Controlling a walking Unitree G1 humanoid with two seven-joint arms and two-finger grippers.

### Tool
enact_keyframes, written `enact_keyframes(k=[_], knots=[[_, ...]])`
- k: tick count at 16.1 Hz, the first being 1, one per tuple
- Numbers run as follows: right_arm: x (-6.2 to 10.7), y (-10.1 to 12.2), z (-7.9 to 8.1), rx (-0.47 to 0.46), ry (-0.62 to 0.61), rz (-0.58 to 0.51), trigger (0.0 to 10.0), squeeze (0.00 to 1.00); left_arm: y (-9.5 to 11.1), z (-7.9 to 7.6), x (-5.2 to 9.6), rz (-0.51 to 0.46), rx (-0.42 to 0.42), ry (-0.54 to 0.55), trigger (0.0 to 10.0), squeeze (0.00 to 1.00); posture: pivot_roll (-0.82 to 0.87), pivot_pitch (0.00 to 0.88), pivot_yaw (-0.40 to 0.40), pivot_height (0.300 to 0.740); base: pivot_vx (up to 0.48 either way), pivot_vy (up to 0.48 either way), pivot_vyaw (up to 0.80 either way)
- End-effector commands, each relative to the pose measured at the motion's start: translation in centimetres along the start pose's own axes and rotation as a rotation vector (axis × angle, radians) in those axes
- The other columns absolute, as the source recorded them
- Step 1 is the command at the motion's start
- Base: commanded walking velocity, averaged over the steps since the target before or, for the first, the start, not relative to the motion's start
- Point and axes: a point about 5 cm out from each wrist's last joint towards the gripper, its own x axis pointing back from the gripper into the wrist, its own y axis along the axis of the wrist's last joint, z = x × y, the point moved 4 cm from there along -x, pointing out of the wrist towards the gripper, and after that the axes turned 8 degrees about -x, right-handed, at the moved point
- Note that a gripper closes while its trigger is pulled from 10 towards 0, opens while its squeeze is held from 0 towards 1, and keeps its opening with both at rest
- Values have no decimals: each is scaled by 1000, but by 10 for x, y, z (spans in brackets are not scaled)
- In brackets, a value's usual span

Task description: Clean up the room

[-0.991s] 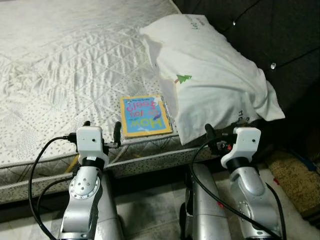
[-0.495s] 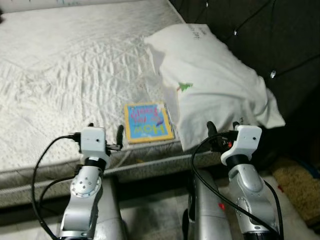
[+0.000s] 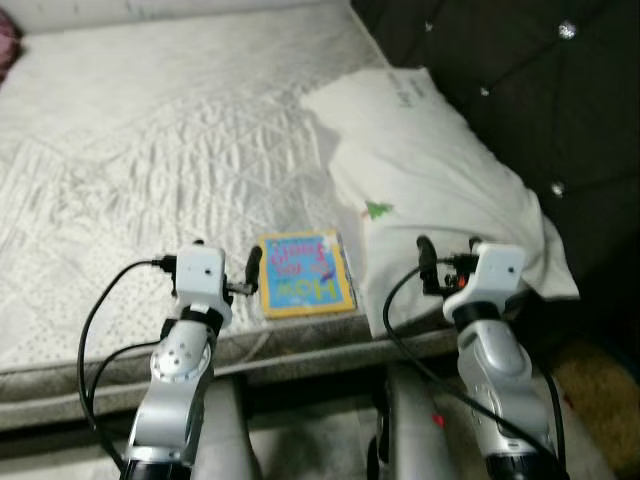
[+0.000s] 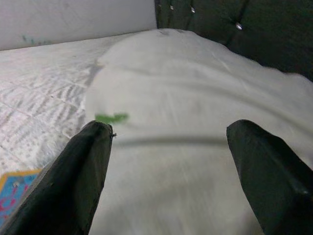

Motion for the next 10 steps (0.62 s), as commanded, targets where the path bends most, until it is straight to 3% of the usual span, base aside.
enact_keyframes(k=[1,10], knots=[[-1,2,-4,-4,-18,-8,10000,0,-5,1,0,27,7,-1,10000,0,-8,6,20,658,0,0,0],[1,7,-18,13,-64,-19,10000,0,-5,-8,-1,31,12,-60,10000,0,-22,2,23,740,0,0,0]])
